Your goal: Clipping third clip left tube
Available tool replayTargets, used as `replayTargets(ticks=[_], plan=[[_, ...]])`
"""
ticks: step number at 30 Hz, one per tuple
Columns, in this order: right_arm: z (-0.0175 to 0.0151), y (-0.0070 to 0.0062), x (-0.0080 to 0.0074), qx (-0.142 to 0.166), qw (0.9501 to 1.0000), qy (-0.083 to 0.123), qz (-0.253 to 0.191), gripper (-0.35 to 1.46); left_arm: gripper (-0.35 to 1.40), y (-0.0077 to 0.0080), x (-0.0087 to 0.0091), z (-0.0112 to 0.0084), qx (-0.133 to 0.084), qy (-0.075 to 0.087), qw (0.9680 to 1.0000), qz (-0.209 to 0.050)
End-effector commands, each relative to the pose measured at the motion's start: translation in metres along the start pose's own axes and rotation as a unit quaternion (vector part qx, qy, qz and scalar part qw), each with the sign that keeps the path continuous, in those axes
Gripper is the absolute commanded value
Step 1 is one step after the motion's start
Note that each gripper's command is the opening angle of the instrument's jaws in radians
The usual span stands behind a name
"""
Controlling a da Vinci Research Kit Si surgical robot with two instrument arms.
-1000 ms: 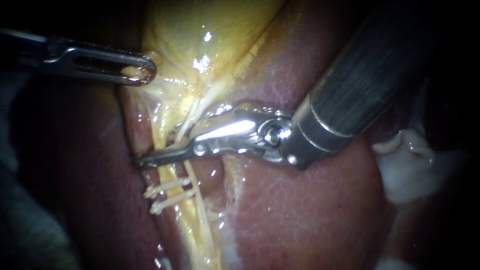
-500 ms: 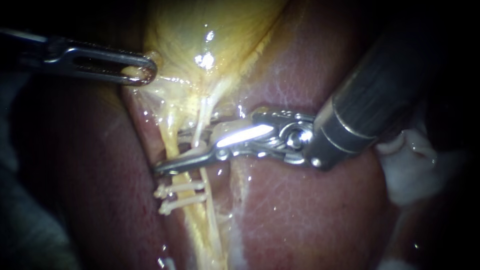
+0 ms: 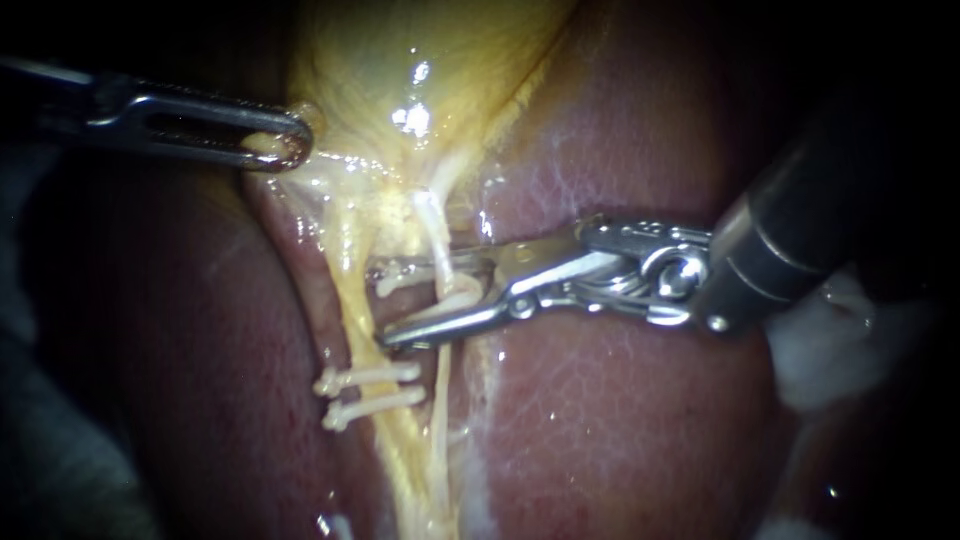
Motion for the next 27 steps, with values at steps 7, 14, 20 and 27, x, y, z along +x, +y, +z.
replayTargets(ticks=[7,14,20,27], plan=[[-0.0032,0.0002,-0.0001,-0.006,1.0,0.003,0.0,0.5,-0.35,0.0,0.0,0.0,0.0,0.0,1.0,0.0],[-0.0049,0.0004,0.0,-0.011,0.9999,0.006,-0.001,0.5,-0.35,0.0,0.0,-0.0001,0.001,0.001,1.0,0.0],[-0.0052,0.0005,-0.0001,-0.011,0.9999,0.006,0.0,0.5,-0.35,0.0,0.0,-0.0001,0.001,0.001,1.0,0.0],[-0.005,0.0007,0.0,-0.012,0.9999,0.006,0.0,0.5,-0.35,0.0,0.0,-0.0001,0.001,0.0,1.0,0.0]])
